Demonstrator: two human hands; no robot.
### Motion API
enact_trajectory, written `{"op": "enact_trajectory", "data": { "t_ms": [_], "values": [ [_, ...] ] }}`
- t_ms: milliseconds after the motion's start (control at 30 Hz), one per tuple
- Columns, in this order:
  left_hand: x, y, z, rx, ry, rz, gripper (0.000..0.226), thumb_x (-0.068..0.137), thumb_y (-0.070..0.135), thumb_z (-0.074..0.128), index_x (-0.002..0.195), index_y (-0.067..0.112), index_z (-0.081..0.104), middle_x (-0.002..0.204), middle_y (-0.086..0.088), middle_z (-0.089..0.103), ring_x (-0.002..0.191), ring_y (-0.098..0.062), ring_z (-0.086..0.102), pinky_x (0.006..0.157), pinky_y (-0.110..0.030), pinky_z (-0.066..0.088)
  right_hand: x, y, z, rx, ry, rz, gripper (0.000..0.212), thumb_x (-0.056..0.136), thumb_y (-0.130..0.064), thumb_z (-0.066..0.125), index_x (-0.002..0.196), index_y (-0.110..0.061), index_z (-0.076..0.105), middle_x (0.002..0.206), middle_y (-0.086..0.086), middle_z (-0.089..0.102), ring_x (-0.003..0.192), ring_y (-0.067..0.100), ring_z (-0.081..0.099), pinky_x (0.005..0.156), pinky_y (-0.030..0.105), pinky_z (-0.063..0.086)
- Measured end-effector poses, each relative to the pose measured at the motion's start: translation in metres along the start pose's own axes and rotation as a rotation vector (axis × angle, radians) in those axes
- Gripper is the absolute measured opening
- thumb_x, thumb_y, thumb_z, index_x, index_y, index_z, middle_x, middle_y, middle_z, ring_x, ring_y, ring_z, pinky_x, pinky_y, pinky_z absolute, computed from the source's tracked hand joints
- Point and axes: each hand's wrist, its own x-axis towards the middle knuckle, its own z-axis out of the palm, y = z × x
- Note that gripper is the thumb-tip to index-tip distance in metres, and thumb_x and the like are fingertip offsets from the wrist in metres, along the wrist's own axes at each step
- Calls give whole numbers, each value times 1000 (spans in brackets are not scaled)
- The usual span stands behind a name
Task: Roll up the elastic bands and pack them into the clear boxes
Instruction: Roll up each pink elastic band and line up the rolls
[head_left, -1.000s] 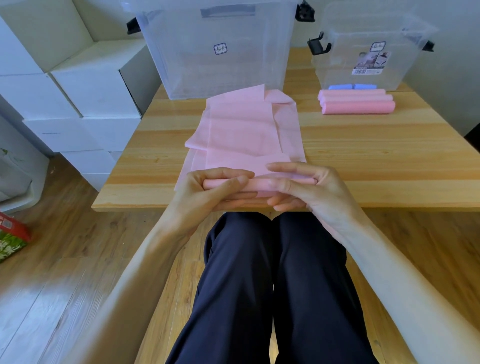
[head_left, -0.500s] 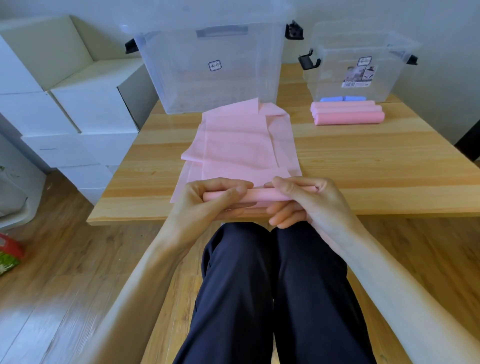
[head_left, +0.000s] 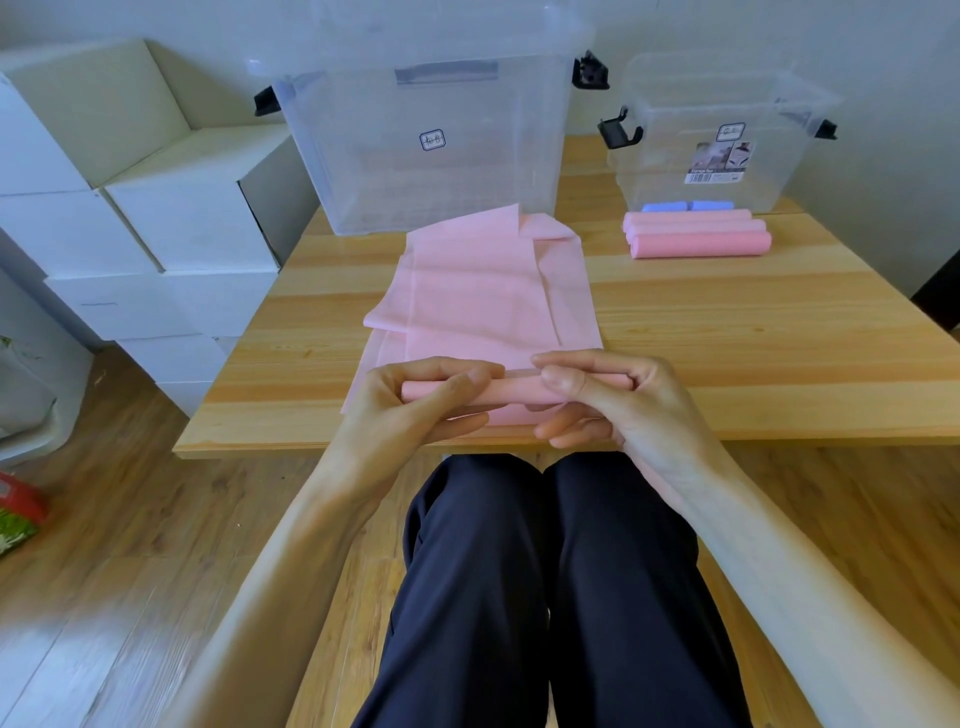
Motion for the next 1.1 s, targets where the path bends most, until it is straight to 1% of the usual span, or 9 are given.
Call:
{"op": "enact_trajectory", "data": {
  "t_ms": [67,133,233,400,500,700,833,933,1100],
  "values": [
    [1,0,0,-15,18,-2,20,75,26,70,89,13,79,102,-5,77,95,-18,74,75,-20,58,0,-1,1,-1,-13,14,24,79,-30,71,96,-14,78,84,15,76,68,27,74,60,28,61],
    [2,-1,-1,-10,38,-7,16,76,25,70,84,17,80,98,-4,78,91,-18,75,73,-19,57,0,-1,1,-13,-42,20,26,76,-27,74,98,-13,77,84,16,76,69,28,75,60,28,61],
    [1,-1,-1,34,21,-5,24,80,29,67,94,12,78,100,-4,77,94,-19,74,75,-21,58,1,0,0,-48,-58,-2,23,78,-18,76,100,-11,77,86,14,77,68,26,74,60,28,61],
    [-1,0,-2,25,-22,-11,25,73,25,71,94,14,77,97,-6,78,91,-18,75,75,-20,58,2,-1,1,-19,-6,25,27,78,-32,72,92,-10,76,84,14,77,63,25,73,55,27,60],
    [1,0,-3,49,34,-8,24,74,26,71,94,14,76,91,-6,78,87,-19,76,72,-20,58,2,0,2,-7,-39,29,29,74,-27,77,101,-16,76,88,14,77,70,26,75,62,28,62],
    [3,0,-5,-16,-12,4,24,77,25,69,97,14,77,105,-6,76,98,-21,73,77,-23,58,2,-1,4,-7,-8,38,23,77,-31,75,92,-14,79,86,13,77,69,26,74,60,28,61],
    [2,-1,-3,10,45,-3,20,77,24,70,93,14,76,97,-4,78,91,-21,75,73,-21,59,2,-1,2,-17,-15,17,28,74,-24,77,102,-20,77,85,16,76,74,28,75,63,27,61],
    [2,2,-4,17,14,-14,23,75,27,70,92,12,76,98,-3,78,91,-21,75,75,-24,59,2,-1,2,-29,-5,-4,19,81,-24,72,98,-18,78,87,13,77,69,26,75,60,26,61],
    [3,4,-5,25,-28,-1,20,79,24,68,92,11,75,104,-1,77,96,-18,74,76,-23,59,2,-3,1,-20,-33,29,32,80,-34,69,104,-14,77,92,12,77,72,27,75,63,28,62]
  ]
}}
